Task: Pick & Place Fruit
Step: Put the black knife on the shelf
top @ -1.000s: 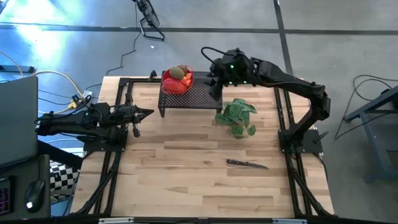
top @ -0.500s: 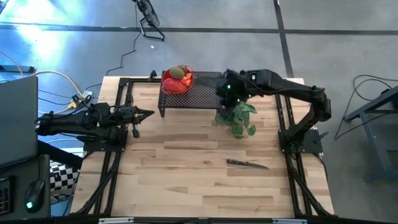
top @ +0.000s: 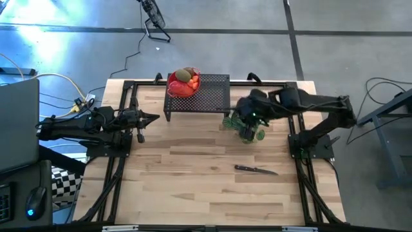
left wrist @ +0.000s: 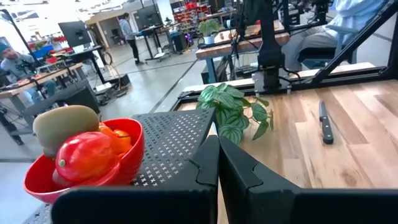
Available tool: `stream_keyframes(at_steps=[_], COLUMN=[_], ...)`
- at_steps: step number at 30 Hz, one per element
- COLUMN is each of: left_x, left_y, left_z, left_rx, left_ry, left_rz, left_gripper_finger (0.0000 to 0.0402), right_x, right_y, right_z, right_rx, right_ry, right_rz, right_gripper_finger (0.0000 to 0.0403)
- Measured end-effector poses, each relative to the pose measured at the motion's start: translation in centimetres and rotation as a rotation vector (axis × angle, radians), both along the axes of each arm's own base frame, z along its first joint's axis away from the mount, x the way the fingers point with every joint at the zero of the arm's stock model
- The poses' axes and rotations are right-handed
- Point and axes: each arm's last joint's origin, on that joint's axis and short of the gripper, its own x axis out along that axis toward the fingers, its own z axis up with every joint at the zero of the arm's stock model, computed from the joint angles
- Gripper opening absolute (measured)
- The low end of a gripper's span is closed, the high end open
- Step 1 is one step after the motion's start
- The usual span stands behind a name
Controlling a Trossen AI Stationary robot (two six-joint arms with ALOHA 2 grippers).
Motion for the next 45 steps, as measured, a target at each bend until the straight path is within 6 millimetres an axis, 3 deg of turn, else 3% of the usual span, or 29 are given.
stream_keyframes(at_steps=[6, 11, 16, 20, 23, 27, 34, 39, 45], left_x=[0.0, 0.0, 0.0, 0.0, 0.0, 0.0, 0.0, 0.0, 0.0], left_y=[0.0, 0.0, 0.0, 0.0, 0.0, 0.0, 0.0, 0.0, 0.0], left_z=[-0.1, -0.1, -0.4, -0.5, -0.5, -0.5, -0.5, -0.5, -0.5], left_rx=[-0.007, -0.008, -0.008, -0.009, -0.015, -0.016, -0.025, -0.040, -0.044], left_ry=[0.005, 0.012, 0.042, 0.052, 0.048, 0.049, 0.045, 0.041, 0.041], left_rz=[0.000, 0.000, 0.001, 0.002, 0.002, 0.002, 0.003, 0.003, 0.005], left_gripper_finger=[0.0000, 0.0000, 0.0000, 0.0000, 0.0000, 0.0000, 0.0000, 0.0000, 0.0000], right_x=[0.0, -1.4, -3.1, -3.7, -4.3, -4.6, -4.7, -4.3, -4.0], right_y=[1.6, 2.1, 2.7, 4.0, 5.0, 5.6, 6.0, 6.5, 7.7], right_z=[-4.8, -8.6, -11.2, -13.4, -14.8, -16.4, -16.9, -17.0, -17.3], right_rx=[0.030, 0.092, 0.207, 0.304, 0.384, 0.482, 0.494, 0.457, 0.321], right_ry=[-0.037, -0.027, -0.002, 0.055, 0.119, 0.203, 0.187, 0.158, 0.114], right_rz=[0.026, 0.004, -0.054, 0.027, 0.093, 0.048, 0.009, 0.043, 0.124], right_gripper_finger=[0.0002, 0.0002, 0.0002, 0.0002, 0.0002, 0.0002, 0.0005, 0.0057, 0.0181])
